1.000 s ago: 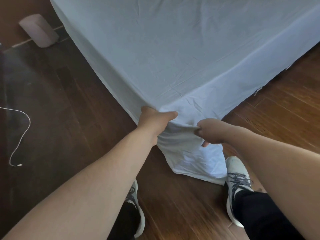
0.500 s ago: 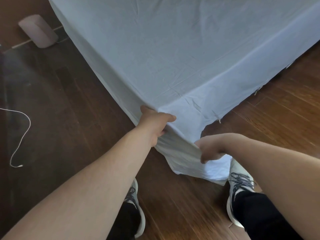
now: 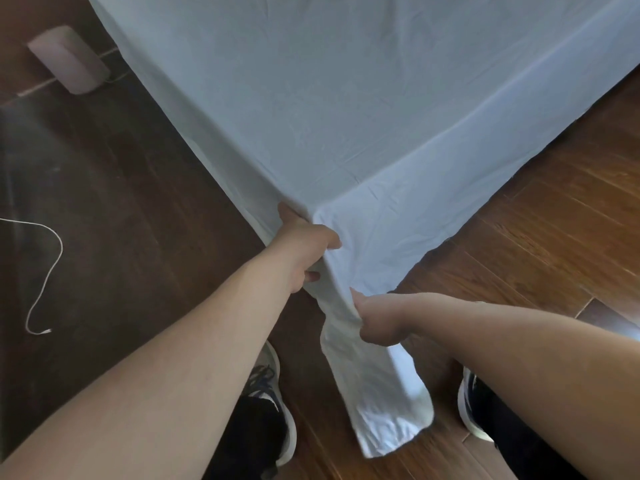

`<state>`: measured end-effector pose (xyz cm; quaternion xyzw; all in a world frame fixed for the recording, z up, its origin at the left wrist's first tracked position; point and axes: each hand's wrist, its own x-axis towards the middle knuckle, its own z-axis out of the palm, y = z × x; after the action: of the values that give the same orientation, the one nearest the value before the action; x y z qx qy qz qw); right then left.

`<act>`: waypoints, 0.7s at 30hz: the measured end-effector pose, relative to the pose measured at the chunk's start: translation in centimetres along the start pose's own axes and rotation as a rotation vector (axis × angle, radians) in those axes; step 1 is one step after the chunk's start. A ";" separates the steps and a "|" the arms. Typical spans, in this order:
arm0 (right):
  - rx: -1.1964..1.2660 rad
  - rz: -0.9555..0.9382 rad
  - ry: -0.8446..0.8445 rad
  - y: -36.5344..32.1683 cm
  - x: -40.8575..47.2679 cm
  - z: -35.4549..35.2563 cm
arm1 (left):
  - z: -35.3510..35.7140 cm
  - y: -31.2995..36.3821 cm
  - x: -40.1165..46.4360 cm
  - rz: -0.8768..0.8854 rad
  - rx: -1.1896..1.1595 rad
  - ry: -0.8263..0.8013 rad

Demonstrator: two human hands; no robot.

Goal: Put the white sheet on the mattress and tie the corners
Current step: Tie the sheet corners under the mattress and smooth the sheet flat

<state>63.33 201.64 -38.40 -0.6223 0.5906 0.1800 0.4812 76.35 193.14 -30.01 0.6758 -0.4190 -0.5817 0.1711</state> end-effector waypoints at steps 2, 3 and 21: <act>-0.030 -0.032 0.001 0.1 0.2 -0.1 | 0.3 -0.1 -0.2 -0.013 0.019 0.000; -0.047 -0.040 0.006 0.1 0.3 -0.1 | 0.3 -0.1 -0.1 -0.021 0.018 -0.002; -0.033 -0.089 0.103 1.2 0.9 -0.3 | 3.8 -4.3 -0.7 -0.050 0.236 -0.020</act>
<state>62.39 201.09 -39.45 -0.6642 0.5834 0.1360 0.4472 74.44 197.17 -33.63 0.6958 -0.4691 -0.5392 0.0717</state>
